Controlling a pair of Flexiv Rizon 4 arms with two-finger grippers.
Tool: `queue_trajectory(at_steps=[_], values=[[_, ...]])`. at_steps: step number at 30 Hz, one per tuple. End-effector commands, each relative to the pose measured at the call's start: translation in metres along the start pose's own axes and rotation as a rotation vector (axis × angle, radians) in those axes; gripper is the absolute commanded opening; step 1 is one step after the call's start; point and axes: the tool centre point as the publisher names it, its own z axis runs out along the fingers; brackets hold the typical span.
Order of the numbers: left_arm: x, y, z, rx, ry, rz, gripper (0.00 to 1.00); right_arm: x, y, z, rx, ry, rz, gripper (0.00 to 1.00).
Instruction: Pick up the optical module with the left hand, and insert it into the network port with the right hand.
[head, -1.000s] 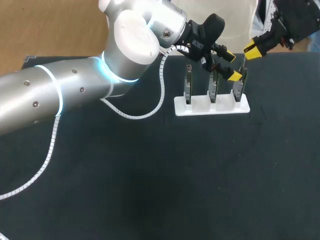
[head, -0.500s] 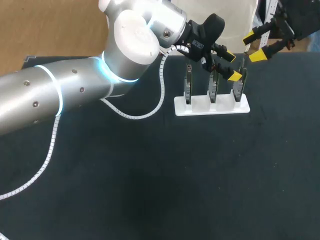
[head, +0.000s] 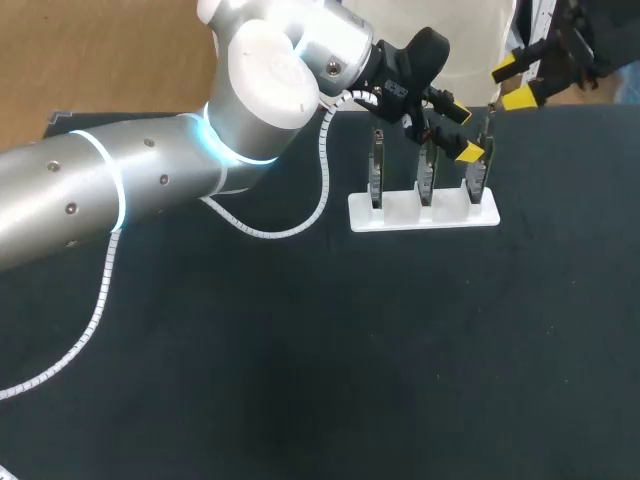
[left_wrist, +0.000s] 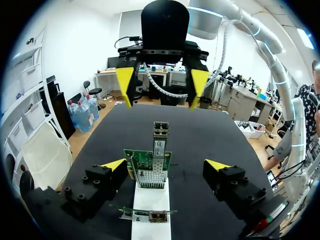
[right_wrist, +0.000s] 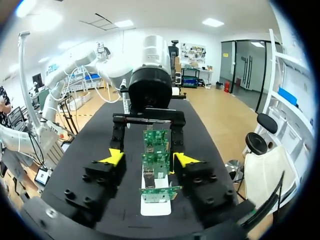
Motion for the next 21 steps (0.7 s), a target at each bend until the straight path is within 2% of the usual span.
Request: queue_trajectory(at_steps=[1, 13, 21], values=[[-0.0018, 0.0015, 0.0002, 0.002, 0.008, -0.003, 1.0, -0.0012, -0.0037, 0.0026, 0.005, -0.006, -0.008, 0.0], [-0.0018, 0.0015, 0.0002, 0.002, 0.008, -0.003, 1.0, -0.0015, -0.0107, 0.0102, 0.0, -0.003, -0.007, 0.0], [-0.0018, 0.0015, 0.0002, 0.002, 0.008, -0.003, 1.0, 0.0016, -0.0065, 0.0113, -0.004, 0.004, 0.0, 0.0]])
